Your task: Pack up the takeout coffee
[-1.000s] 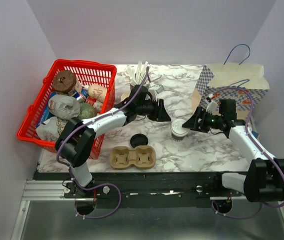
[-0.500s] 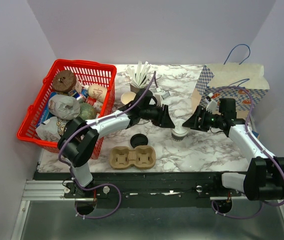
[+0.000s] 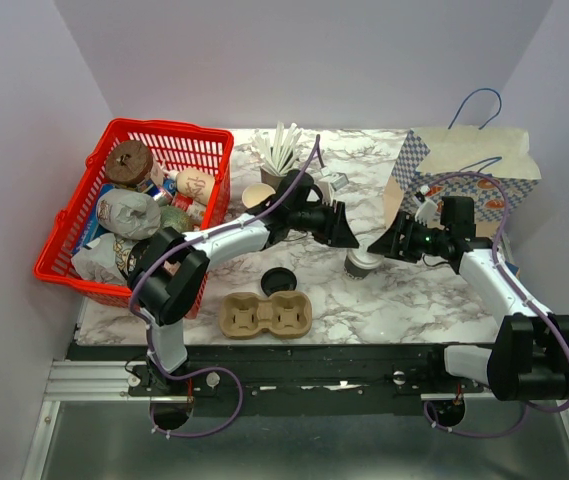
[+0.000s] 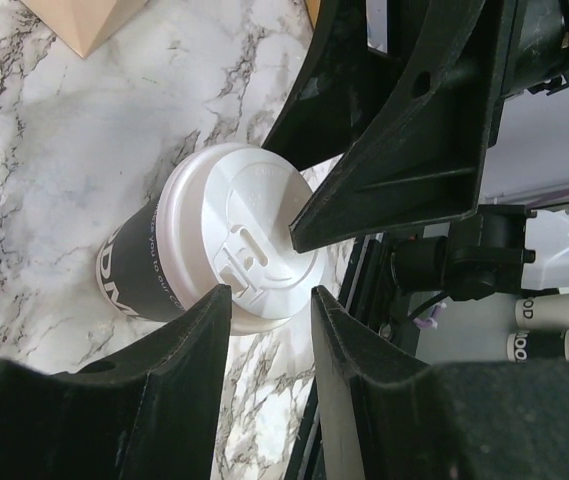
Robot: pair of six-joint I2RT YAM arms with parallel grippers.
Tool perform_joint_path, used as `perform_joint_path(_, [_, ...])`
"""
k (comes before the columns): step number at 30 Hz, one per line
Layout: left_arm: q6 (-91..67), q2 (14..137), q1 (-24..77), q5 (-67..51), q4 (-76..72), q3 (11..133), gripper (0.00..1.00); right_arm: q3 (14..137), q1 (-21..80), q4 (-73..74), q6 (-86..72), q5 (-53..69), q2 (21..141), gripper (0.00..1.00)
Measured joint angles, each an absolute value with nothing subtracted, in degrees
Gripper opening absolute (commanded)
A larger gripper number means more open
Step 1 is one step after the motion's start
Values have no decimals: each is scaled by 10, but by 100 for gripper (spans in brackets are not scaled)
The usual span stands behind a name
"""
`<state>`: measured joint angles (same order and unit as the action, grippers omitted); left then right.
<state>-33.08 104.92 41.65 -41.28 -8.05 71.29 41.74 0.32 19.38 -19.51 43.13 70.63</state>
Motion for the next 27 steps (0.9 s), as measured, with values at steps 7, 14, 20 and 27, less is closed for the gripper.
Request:
perform_joint_path(7, [-336, 1052, 416, -412, -80, 718, 48, 417, 3, 194, -195, 428, 708, 67])
perform_joint_path(14, [-335, 1052, 412, -408, -75, 717, 52, 417, 3, 192, -195, 429, 712, 65])
perform_joint_path(20, [-332, 1052, 403, -406, -71, 711, 56, 417, 3, 189, -195, 430, 712, 72])
perform_joint_path(27, [-330, 1051, 401, -405, -71, 711, 58, 417, 1, 190, -194, 431, 711, 77])
